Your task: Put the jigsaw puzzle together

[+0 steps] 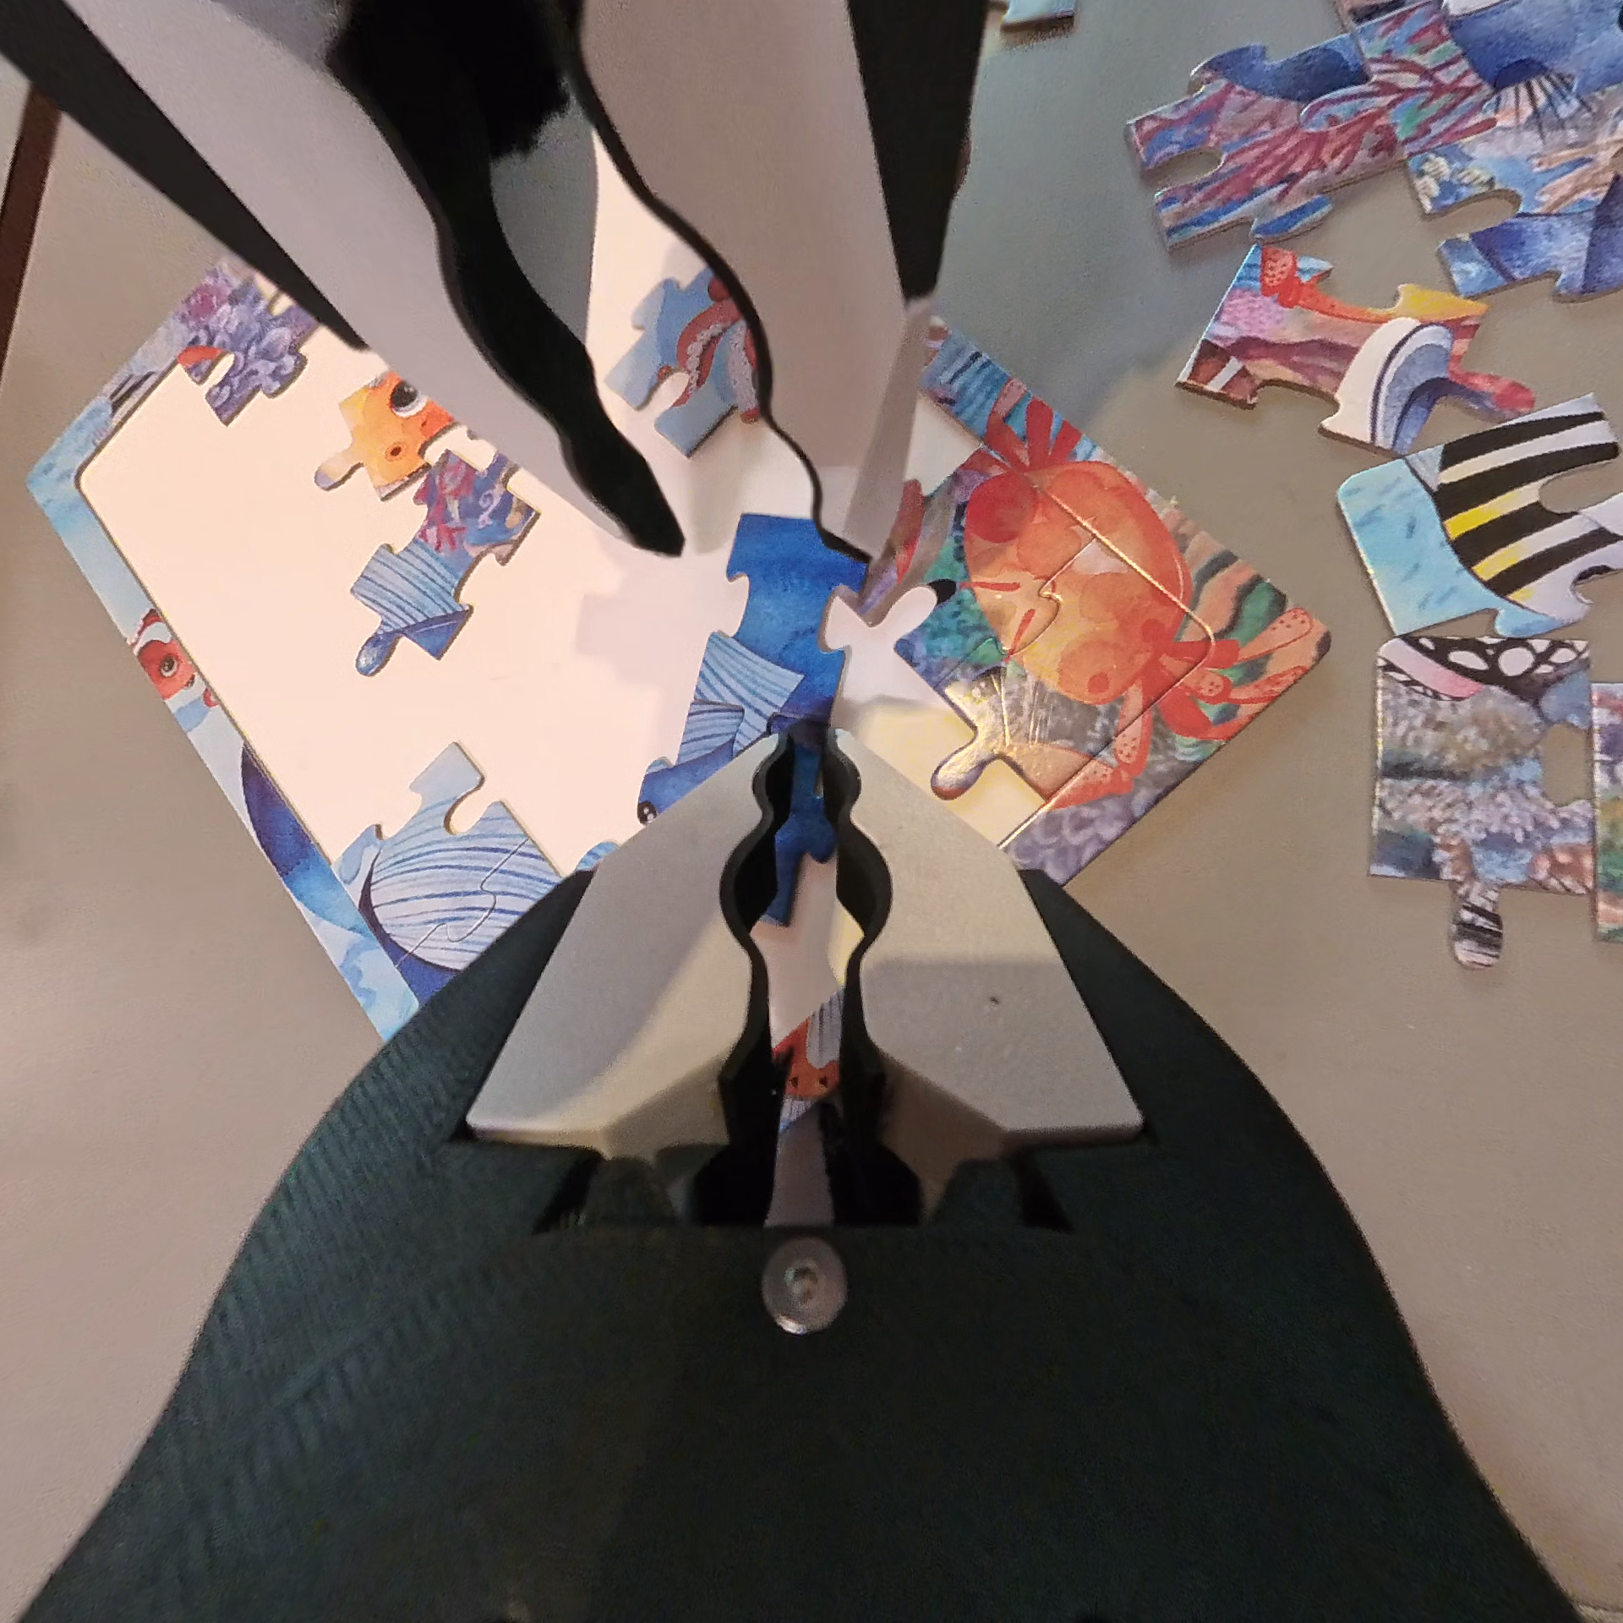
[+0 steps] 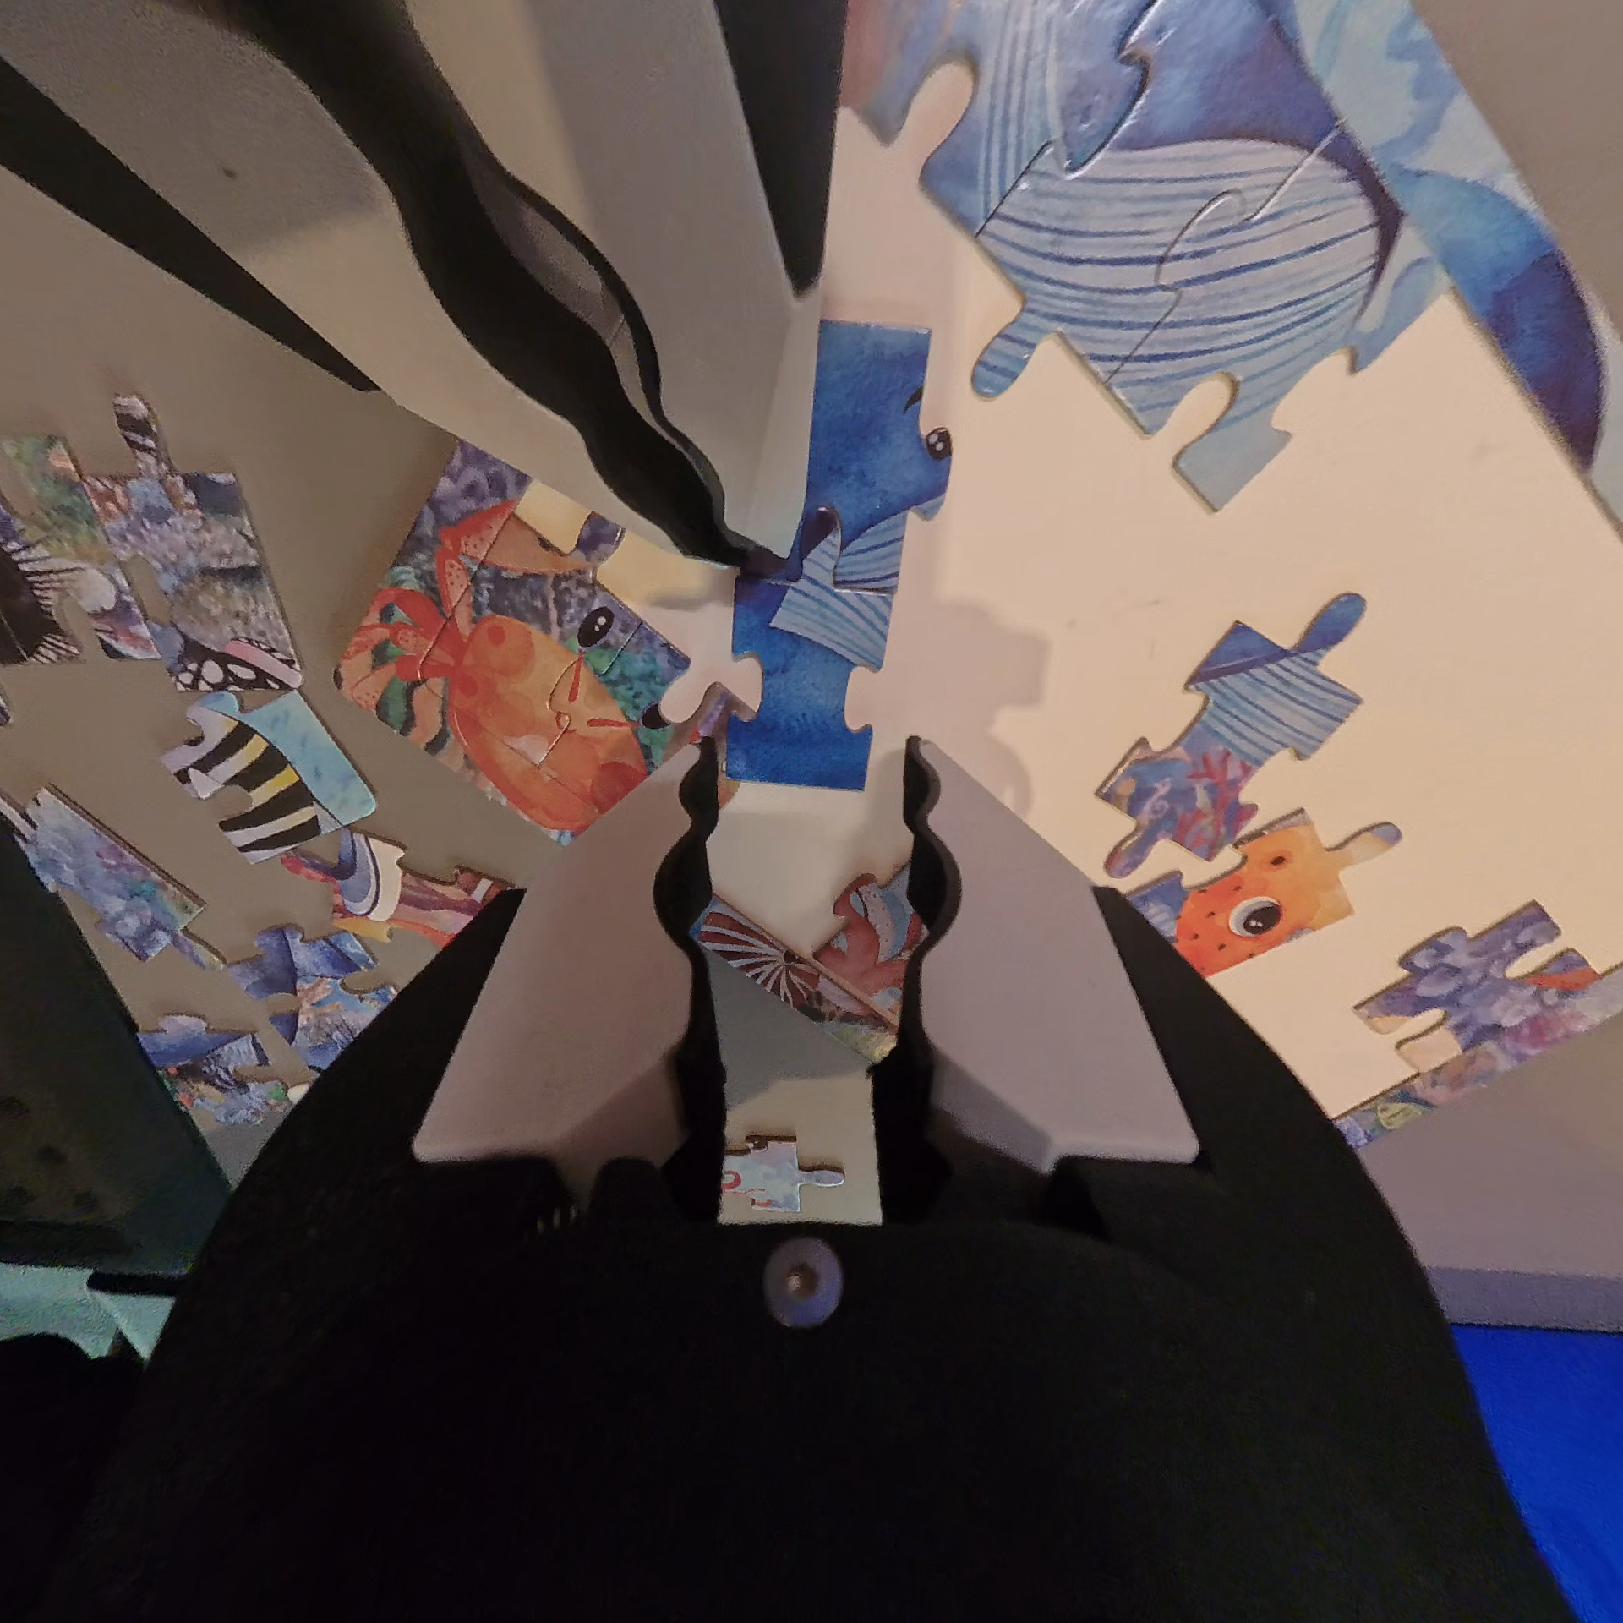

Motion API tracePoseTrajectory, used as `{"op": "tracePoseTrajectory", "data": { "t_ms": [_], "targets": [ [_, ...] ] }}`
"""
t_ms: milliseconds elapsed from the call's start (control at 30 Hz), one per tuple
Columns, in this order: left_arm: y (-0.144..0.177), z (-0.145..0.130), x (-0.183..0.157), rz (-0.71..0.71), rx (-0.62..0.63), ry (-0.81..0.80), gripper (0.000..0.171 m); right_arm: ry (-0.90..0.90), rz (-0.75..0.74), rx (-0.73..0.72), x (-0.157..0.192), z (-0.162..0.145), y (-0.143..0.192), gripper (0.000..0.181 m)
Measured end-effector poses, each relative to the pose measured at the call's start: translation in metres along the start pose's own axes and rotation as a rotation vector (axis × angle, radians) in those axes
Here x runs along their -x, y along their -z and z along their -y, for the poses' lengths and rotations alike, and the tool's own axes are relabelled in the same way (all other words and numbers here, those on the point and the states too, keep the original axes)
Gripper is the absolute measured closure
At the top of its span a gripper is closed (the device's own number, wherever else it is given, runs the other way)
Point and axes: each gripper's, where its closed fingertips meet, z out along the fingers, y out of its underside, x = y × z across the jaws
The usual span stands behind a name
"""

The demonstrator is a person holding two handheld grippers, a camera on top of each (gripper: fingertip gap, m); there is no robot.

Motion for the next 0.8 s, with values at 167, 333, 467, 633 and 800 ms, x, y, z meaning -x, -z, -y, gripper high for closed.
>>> {"op": "tracePoseTrajectory", "data": {
  "t_ms": [167,333,467,633,800],
  "targets": [
    [0.000,0.000,0.000,-0.002,-0.009,0.013,0.166,-0.059,0.014,-0.240,0.002,0.030,0.019,0.181],
    [0.001,0.000,0.000,-0.002,-0.016,0.032,0.163,-0.125,0.024,-0.306,-0.002,0.037,-0.010,0.181],
    [0.009,-0.006,0.004,-0.001,-0.002,0.060,0.152,-0.136,0.017,-0.324,-0.004,0.036,-0.005,0.181],
    [0.022,-0.013,0.012,0.014,-0.001,0.100,0.149,-0.114,0.008,-0.339,-0.002,0.044,0.002,0.181],
    [0.017,-0.019,0.006,0.005,0.037,0.082,0.149,-0.128,0.020,-0.327,-0.004,0.042,-0.010,0.181]
  ]
}}
